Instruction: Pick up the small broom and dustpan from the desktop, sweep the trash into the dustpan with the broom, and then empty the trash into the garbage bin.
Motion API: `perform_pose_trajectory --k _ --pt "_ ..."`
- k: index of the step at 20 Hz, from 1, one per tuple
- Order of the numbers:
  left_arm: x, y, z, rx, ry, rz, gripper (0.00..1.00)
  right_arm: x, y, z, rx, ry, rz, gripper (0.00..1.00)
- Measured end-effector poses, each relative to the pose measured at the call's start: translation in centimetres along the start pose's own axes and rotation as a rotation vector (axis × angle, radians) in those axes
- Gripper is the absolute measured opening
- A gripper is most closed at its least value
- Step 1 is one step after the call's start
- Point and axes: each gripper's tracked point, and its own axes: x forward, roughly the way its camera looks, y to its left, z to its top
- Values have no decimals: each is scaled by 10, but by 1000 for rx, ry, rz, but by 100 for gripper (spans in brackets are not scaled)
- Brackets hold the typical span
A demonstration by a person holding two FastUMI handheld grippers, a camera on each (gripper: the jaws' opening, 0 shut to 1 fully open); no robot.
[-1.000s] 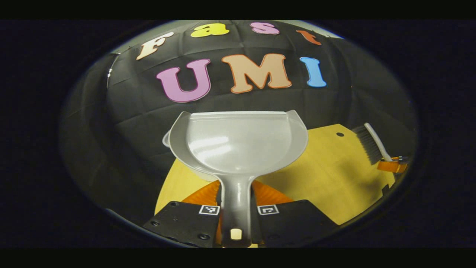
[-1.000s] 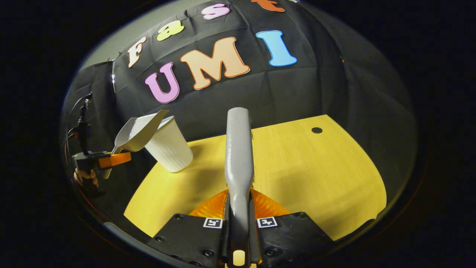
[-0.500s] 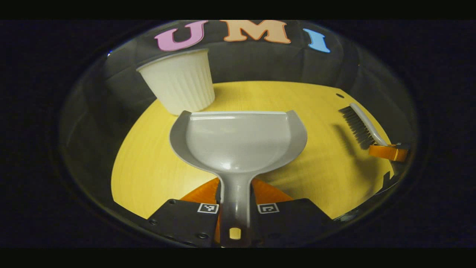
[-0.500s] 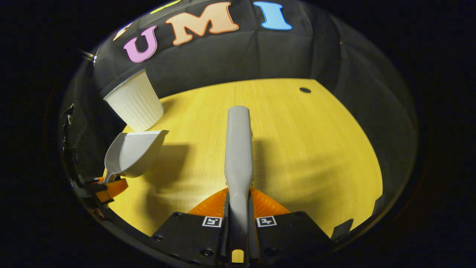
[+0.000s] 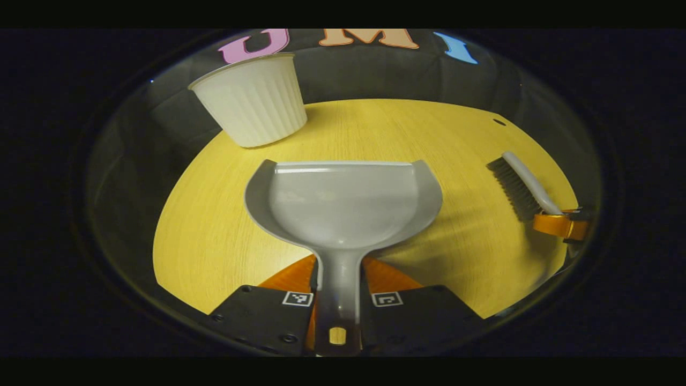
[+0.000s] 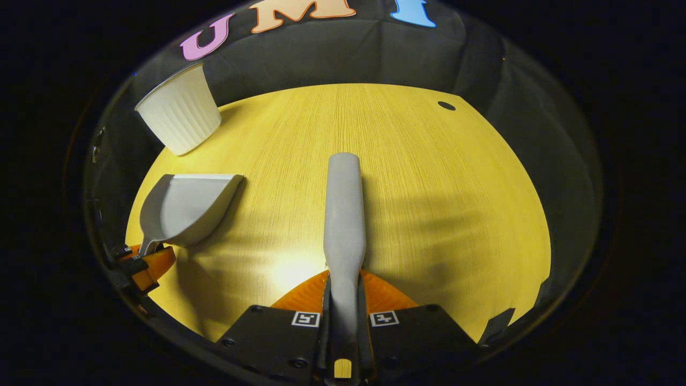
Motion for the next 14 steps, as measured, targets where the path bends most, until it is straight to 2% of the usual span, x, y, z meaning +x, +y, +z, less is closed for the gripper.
perform_pose_trajectory --k 5,7,8,10,11,12,13,14 --pt "3 3 2 6 4 16 28 -5 0 -3 -12 10 -15 20" --pt "2 0 9 6 -51 20 35 -4 1 -1 -29 -12 -25 24" --pt "3 -3 11 10 -68 17 49 -8 1 -1 -38 -23 -29 31" --pt "2 -4 8 15 -71 17 66 -14 1 1 -45 -42 -32 47" --pt "0 -6 7 17 -74 13 68 -19 0 3 -45 -49 -29 45" --pt "-2 -8 7 14 -88 6 75 -23 -1 5 -46 -60 -29 51" --pt "-6 -9 13 14 -124 8 76 -27 -2 9 -51 -80 -34 52" --pt "-12 -9 19 17 -161 11 87 -30 -5 13 -60 -105 -42 53"
